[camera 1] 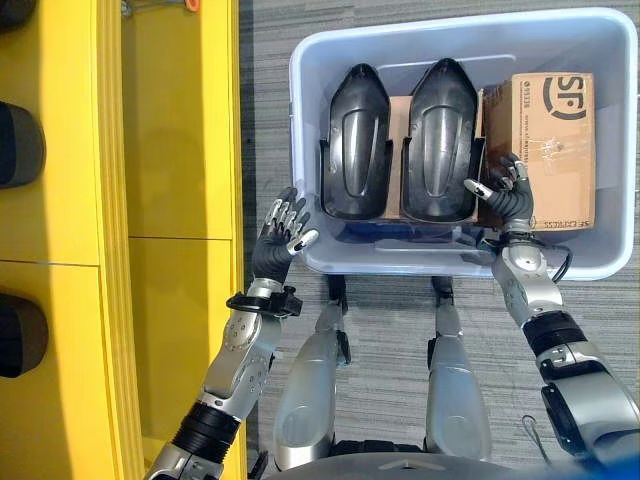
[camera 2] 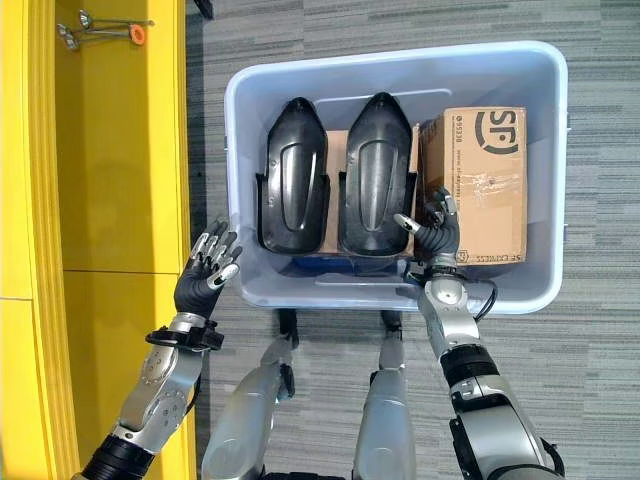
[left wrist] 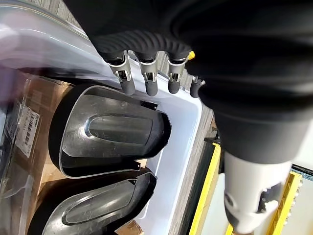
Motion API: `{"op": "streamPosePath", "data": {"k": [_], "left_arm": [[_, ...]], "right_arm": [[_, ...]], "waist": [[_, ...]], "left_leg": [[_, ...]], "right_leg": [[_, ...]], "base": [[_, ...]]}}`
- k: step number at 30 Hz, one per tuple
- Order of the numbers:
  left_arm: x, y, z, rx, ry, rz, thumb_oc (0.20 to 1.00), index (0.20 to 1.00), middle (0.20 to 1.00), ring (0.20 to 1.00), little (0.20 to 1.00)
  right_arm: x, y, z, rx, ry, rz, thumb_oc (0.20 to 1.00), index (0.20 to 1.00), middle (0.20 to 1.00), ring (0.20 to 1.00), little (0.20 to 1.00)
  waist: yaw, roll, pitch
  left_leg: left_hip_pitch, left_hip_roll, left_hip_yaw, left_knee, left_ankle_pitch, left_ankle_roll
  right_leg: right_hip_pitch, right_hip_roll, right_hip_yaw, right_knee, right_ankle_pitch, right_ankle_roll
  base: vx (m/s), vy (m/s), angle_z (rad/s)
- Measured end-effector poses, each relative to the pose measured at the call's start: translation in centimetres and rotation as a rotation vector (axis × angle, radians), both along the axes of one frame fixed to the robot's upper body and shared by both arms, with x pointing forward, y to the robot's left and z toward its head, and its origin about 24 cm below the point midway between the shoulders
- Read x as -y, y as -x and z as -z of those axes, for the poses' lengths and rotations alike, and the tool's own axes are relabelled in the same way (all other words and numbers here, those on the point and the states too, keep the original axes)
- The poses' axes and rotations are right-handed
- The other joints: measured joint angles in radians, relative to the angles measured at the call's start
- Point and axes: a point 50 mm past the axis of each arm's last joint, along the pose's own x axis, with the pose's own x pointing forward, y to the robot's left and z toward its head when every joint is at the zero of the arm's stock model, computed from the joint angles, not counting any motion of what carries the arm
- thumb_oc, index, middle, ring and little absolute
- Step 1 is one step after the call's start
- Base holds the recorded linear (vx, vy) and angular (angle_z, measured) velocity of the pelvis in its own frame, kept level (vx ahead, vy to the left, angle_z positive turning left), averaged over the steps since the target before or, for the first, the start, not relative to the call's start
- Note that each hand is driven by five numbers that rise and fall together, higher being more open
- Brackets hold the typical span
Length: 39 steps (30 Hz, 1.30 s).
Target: Move parts from the plastic box to the shelf.
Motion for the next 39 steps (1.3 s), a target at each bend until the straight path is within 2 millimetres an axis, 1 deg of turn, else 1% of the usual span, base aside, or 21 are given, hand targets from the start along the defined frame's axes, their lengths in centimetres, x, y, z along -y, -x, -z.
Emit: {"op": "streamPosePath", "data": {"k": [4, 7, 9, 13, 14, 16, 17, 19, 23, 26, 28, 31, 34, 39], "left_arm": [[0.0, 0.0, -0.2, 0.009, 0.002, 0.0, 1.0, 1.0, 1.0, 1.0, 1.0], [0.0, 0.0, -0.2, 0.009, 0.002, 0.0, 1.0, 1.0, 1.0, 1.0, 1.0], [0.0, 0.0, -0.2, 0.009, 0.002, 0.001, 1.0, 1.0, 1.0, 1.0, 1.0], [0.0, 0.0, -0.2, 0.009, 0.002, 0.0, 1.0, 1.0, 1.0, 1.0, 1.0], [0.0, 0.0, -0.2, 0.011, -0.001, 0.002, 1.0, 1.0, 1.0, 1.0, 1.0], [0.0, 0.0, -0.3, 0.014, -0.001, 0.001, 1.0, 1.0, 1.0, 1.0, 1.0], [0.0, -0.1, -0.3, 0.016, -0.003, 0.001, 1.0, 1.0, 1.0, 1.0, 1.0], [0.0, -0.1, -0.4, 0.018, -0.001, 0.005, 1.0, 1.0, 1.0, 1.0, 1.0], [-0.1, -0.5, -1.2, 0.046, -0.009, 0.02, 1.0, 1.0, 1.0, 1.0, 1.0], [0.2, -0.4, -1.1, 0.042, -0.011, 0.03, 1.0, 1.0, 1.0, 1.0, 1.0], [0.5, -0.3, -1.0, 0.039, -0.006, 0.043, 1.0, 1.0, 1.0, 1.0, 1.0], [0.7, -0.2, -1.6, 0.063, 0.002, 0.051, 1.0, 1.0, 1.0, 1.0, 1.0], [0.6, -0.3, -1.7, 0.066, 0.003, 0.048, 1.0, 1.0, 1.0, 1.0, 1.0], [0.7, -0.4, -2.1, 0.08, 0.008, 0.038, 1.0, 1.0, 1.0, 1.0, 1.0]], "right_arm": [[0.0, -0.2, -0.3, 0.004, -0.001, 0.006, 1.0, 1.0, 1.0, 1.0, 1.0], [0.2, -0.4, -0.1, -0.011, 0.0, 0.015, 1.0, 1.0, 1.0, 1.0, 1.0], [0.4, -0.6, 0.4, -0.04, 0.003, 0.029, 1.0, 1.0, 1.0, 1.0, 1.0], [0.5, -0.7, 0.5, -0.044, 0.003, 0.032, 1.0, 1.0, 1.0, 1.0, 1.0], [0.7, -1.0, 0.5, -0.06, 0.004, 0.04, 1.0, 1.0, 1.0, 1.0, 1.0], [0.7, -1.5, 0.2, -0.067, -0.016, 0.048, 1.0, 1.0, 1.0, 1.0, 1.0], [0.7, -1.7, -0.2, -0.057, -0.02, 0.051, 1.0, 1.0, 1.0, 1.0, 1.0], [0.9, -2.0, -0.3, -0.068, -0.021, 0.062, 1.0, 1.0, 1.0, 1.0, 1.0], [1.6, -2.3, -0.6, -0.082, -0.018, 0.087, 1.0, 1.0, 1.0, 1.0, 1.0], [2.0, -2.4, -0.7, -0.094, -0.008, 0.102, 1.0, 1.0, 1.0, 1.0, 1.0], [2.1, -2.8, -1.2, -0.097, -0.018, 0.106, 1.0, 1.0, 1.0, 1.0, 1.0], [1.9, -3.3, -2.4, -0.077, -0.007, 0.103, 1.0, 1.0, 1.0, 1.0, 1.0], [1.8, -3.6, -3.0, -0.068, -0.007, 0.106, 1.0, 1.0, 1.0, 1.0, 1.0], [2.1, -4.6, -5.3, -0.047, 0.034, 0.121, 1.0, 1.0, 1.0, 1.0, 1.0]], "waist": [[0.003, 0.0, 0.002], [0.003, 0.0, 0.002], [0.004, 0.0, 0.002], [0.005, 0.0, 0.002], [0.005, 0.0, 0.002], [0.007, 0.0, 0.002], [0.007, 0.0, 0.003], [0.009, 0.002, 0.011], [0.022, 0.005, 0.014], [0.031, 0.005, 0.014], [0.032, 0.005, 0.015], [0.031, 0.005, 0.015], [0.031, 0.005, 0.018], [0.032, 0.005, 0.023]], "left_leg": [[-0.009, -0.001, 0.0, 0.004, 0.001, 0.002], [-0.009, -0.001, 0.0, 0.008, 0.002, 0.003], [-0.009, -0.001, -0.001, 0.01, 0.003, 0.004], [-0.01, -0.003, -0.002, 0.01, 0.005, 0.005], [-0.011, -0.003, -0.002, 0.01, 0.005, 0.005], [-0.03, -0.004, -0.002, 0.011, 0.009, 0.005], [-0.043, -0.005, -0.002, 0.012, 0.011, 0.006], [-0.044, -0.007, -0.002, 0.012, 0.012, 0.007], [-0.044, -0.01, -0.002, 0.012, 0.013, 0.009], [-0.044, -0.011, -0.002, 0.012, 0.014, 0.01], [-0.048, -0.012, -0.002, 0.012, 0.015, 0.01], [-0.077, -0.012, -0.002, 0.015, 0.019, 0.011], [-0.098, -0.011, -0.004, 0.03, 0.02, 0.012], [-0.166, -0.007, -0.02, 0.079, 0.019, 0.013]], "right_leg": [[-0.011, 0.0, 0.0, 0.009, 0.0, 0.0], [-0.011, 0.0, 0.0, 0.013, 0.0, 0.0], [-0.011, 0.0, 0.0, 0.017, 0.0, 0.0], [-0.013, -0.001, 0.001, 0.02, 0.0, 0.001], [-0.016, -0.001, 0.002, 0.02, 0.001, 0.002], [-0.036, -0.001, 0.003, 0.025, 0.002, 0.003], [-0.05, -0.002, 0.003, 0.028, 0.003, 0.004], [-0.051, -0.004, 0.003, 0.028, 0.004, 0.005], [-0.051, -0.007, 0.003, 0.028, 0.004, 0.006], [-0.052, -0.008, 0.004, 0.03, 0.005, 0.007], [-0.057, -0.008, 0.004, 0.033, 0.005, 0.007], [-0.091, -0.007, 0.007, 0.045, 0.005, 0.008], [-0.105, -0.006, 0.006, 0.052, 0.005, 0.008], [-0.172, 0.001, 0.006, 0.107, -0.004, 0.007]], "base": [[0.0, 0.0, 0.0], [0.0, 0.0, 0.0], [0.0, 0.0, 0.0], [0.0, 0.0, 0.0], [0.0, 0.0, 0.0], [0.0, 0.0, 0.0], [0.0, 0.0, 0.0], [0.0, 0.0, 0.0], [0.0, 0.0, 0.0], [0.0, 0.0, 0.0], [0.0, 0.0, 0.0], [0.0, 0.0, 0.0], [-0.02, -0.045, 0.02], [-0.01, -0.027, 0.05]]}}
